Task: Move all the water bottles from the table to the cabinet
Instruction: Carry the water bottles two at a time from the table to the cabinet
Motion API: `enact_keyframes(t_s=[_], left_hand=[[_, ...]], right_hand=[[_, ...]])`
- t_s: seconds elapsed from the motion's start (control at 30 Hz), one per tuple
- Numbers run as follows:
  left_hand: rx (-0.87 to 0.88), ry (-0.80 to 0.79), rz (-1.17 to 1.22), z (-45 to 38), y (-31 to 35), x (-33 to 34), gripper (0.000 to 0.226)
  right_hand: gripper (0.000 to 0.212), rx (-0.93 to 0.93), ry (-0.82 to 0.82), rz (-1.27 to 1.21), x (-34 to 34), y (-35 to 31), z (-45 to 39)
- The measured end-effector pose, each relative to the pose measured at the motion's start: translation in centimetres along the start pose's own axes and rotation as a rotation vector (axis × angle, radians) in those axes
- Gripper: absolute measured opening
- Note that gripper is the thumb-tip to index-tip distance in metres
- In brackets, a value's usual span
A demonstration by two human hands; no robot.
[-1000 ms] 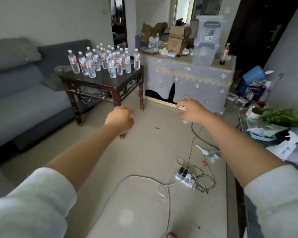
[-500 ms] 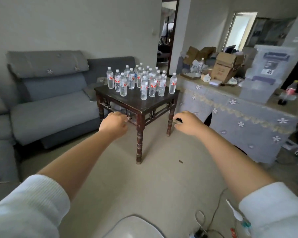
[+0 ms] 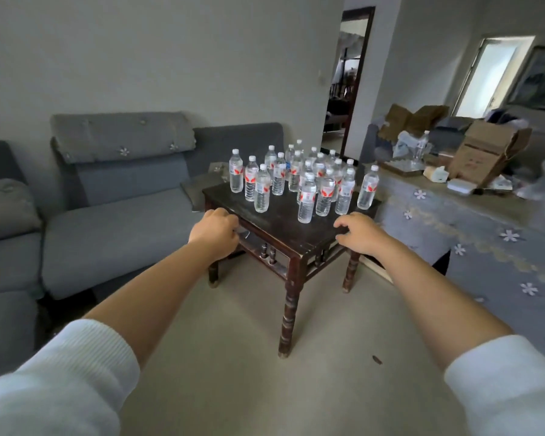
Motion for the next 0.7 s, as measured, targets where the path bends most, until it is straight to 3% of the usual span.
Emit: enact_keyframes(t_s=[0.3, 0.7], left_hand=[[0.001, -0.028, -0.005, -14.1, -3.6, 2.7, 0.035], [-0.047, -0.13, -0.065, -34.8, -4.2, 7.7, 0.037]], right_hand=[[0.036, -0.004, 0.004, 0.015, -0.5, 0.1, -14.8], [0.042, 0.002, -0.032, -0.057, 0.1, 5.1, -38.6]])
Point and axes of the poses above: each hand's wrist, its own z-axis away from the middle knuckle, its own x-axis out of the palm, y = z × x, the point moved 4 cm from there along -z, towards the middle knuckle, and after that the axes turned 1 degree about y, right-handed, at the moved point
